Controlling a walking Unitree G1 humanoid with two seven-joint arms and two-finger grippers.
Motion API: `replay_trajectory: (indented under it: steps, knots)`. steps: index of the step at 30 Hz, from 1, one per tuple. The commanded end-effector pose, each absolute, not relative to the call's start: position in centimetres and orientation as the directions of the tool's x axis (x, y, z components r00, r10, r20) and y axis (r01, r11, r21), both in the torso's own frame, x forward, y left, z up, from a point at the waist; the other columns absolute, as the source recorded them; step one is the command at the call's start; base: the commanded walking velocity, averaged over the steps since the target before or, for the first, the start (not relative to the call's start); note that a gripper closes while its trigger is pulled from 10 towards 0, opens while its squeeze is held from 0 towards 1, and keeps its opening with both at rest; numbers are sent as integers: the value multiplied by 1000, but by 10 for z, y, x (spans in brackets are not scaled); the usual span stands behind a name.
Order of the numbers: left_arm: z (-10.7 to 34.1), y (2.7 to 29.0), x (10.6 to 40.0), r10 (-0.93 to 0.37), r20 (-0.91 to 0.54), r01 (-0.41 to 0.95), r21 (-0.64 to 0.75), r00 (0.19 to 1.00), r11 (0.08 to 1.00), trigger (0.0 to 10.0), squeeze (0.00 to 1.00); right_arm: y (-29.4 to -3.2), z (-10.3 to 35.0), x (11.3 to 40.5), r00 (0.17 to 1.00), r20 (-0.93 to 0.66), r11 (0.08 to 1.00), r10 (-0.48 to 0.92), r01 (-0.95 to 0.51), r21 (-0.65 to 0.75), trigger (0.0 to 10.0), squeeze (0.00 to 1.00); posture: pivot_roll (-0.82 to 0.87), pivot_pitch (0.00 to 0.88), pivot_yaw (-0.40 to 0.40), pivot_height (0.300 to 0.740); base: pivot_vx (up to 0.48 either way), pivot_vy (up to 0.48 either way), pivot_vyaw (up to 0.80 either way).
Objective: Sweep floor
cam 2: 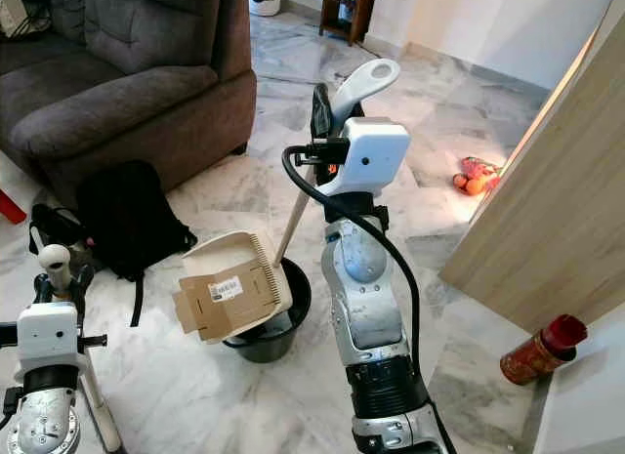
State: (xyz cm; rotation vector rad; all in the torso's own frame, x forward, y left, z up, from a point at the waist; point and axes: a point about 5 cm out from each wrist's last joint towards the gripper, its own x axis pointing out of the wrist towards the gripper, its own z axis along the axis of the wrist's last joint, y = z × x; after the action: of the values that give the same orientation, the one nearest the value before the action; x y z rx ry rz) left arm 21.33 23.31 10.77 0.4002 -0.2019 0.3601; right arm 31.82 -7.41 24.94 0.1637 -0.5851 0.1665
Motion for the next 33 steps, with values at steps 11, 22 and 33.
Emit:
replay_trajectory:
  steps: [11,22,33]
  knots:
    - [113,229,214,278,295,-373,347,914,860,10000,0,-72,283,299,677,728,981,107,-190,32,10000,0,185,83,-114,740,0,0,0]
    - [114,229,214,273,296,-370,350,915,861,10000,0,-58,283,285,597,775,975,207,-188,-116,10000,0,186,87,-113,740,0,0,0]
    - [114,227,214,267,297,-365,352,917,862,10000,0,-47,279,276,557,785,962,269,-189,-196,10000,0,183,90,-113,740,0,0,0]
